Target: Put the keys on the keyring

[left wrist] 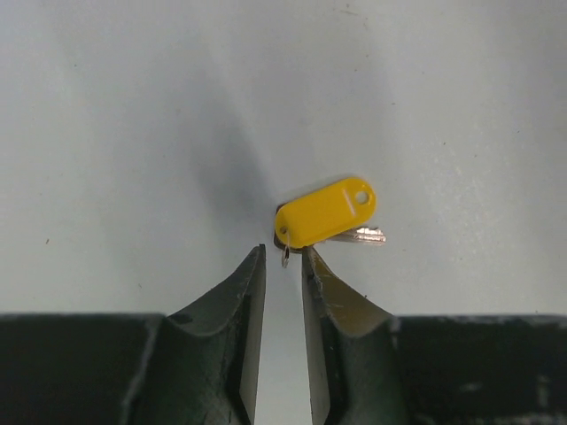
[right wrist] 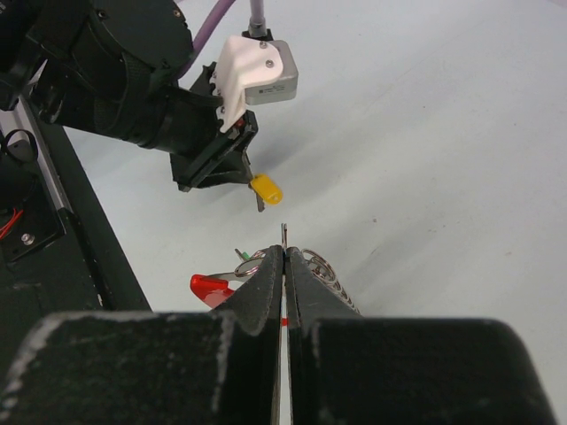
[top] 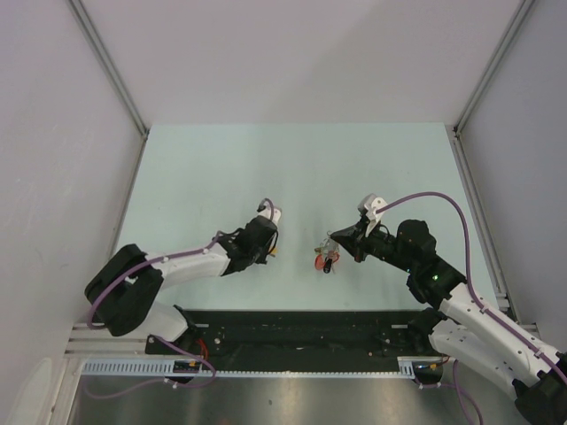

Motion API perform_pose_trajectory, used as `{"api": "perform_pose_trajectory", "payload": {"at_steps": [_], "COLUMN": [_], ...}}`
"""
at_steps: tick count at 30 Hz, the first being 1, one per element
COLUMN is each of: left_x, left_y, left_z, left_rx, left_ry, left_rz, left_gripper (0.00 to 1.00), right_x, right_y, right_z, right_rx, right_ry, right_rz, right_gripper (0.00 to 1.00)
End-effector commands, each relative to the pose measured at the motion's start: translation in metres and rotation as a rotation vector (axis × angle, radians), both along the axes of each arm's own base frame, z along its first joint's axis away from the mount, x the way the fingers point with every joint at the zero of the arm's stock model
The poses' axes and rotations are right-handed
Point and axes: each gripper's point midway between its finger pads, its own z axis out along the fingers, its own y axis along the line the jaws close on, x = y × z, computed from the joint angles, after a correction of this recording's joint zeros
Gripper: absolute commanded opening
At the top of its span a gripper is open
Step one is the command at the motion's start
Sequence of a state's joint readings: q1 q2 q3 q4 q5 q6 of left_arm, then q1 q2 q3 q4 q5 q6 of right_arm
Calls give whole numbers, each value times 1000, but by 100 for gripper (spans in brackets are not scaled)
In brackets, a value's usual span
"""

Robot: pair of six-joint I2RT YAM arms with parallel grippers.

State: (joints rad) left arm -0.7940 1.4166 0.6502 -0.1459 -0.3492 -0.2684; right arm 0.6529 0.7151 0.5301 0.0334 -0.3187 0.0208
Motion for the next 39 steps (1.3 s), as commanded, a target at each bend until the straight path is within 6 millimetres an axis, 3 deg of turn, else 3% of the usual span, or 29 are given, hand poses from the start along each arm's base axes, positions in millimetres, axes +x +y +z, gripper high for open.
{"api": "perform_pose_trajectory", "payload": {"at_steps": [1, 16, 28, 35, 39], "left_x": [15, 7, 9, 7, 10], "left_y": [-13, -5, -10, -11, -16], "left_z": [13, 3, 0, 1, 25], "left_rx": [13, 73, 75, 69, 13], "left_ry": [-44, 4, 12, 18, -31], "left_rz": [-9, 15, 3, -1, -14], "left_gripper": [27, 26, 20, 7, 0], "right_x": [3, 3, 3, 3, 3], "right_y": [2, 3, 2, 2, 2], "right_z": [29, 28, 27, 27, 27], "right_rx": [44, 42, 40, 38, 40], "right_ry": [-87, -85, -82, -82, -82], "right_rz": [-2, 1, -2, -2, -3], "right_gripper": [0, 0, 0, 0, 0]}}
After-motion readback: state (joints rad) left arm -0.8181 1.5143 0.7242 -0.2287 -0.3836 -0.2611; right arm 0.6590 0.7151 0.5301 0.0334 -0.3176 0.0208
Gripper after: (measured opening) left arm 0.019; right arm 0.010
